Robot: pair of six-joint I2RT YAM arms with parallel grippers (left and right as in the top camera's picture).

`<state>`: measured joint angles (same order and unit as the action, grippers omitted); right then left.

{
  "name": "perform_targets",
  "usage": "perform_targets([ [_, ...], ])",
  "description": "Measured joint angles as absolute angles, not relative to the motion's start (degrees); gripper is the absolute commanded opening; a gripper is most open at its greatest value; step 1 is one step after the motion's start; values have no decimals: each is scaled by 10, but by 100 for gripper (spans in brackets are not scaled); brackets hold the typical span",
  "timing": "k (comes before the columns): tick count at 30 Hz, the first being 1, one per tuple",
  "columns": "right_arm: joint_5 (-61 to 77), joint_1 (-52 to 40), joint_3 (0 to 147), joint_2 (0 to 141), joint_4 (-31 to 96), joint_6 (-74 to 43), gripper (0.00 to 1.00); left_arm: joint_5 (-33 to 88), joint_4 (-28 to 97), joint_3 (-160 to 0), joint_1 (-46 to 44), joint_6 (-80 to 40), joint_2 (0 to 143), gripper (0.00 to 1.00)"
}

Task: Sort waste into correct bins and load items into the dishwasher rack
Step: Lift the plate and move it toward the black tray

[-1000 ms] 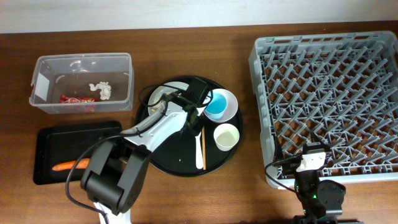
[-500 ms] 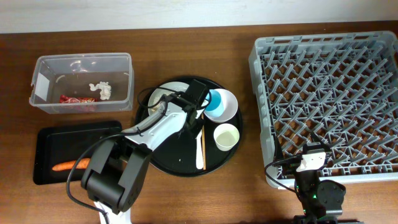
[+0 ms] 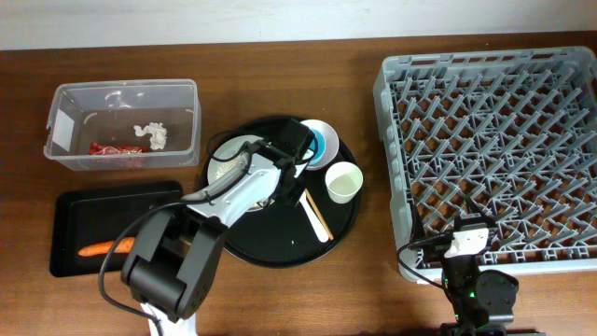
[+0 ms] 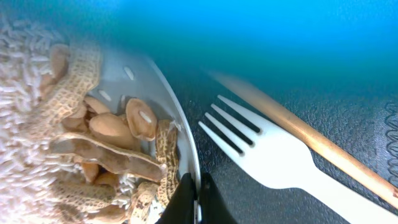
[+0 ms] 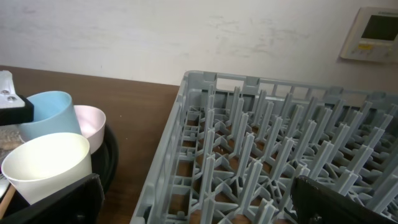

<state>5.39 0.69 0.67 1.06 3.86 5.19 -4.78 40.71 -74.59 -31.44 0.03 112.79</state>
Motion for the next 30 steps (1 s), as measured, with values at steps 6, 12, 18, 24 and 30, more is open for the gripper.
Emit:
perform_targets([
  [6,54,7,7,11,39,52,99,-49,410,-746,-314,0,1122,1],
  [12,54,7,7,11,39,52,99,-49,427,-746,-314,0,1112,0],
  [18,54,7,7,11,39,52,99,-49,441,-746,-314,0,1083,1],
  [24,54,7,7,11,39,51,99,-47,446,-746,-314,0,1061,0],
  [30,54,7,7,11,39,52,99,-45,452,-746,-314,-11,1061,0],
])
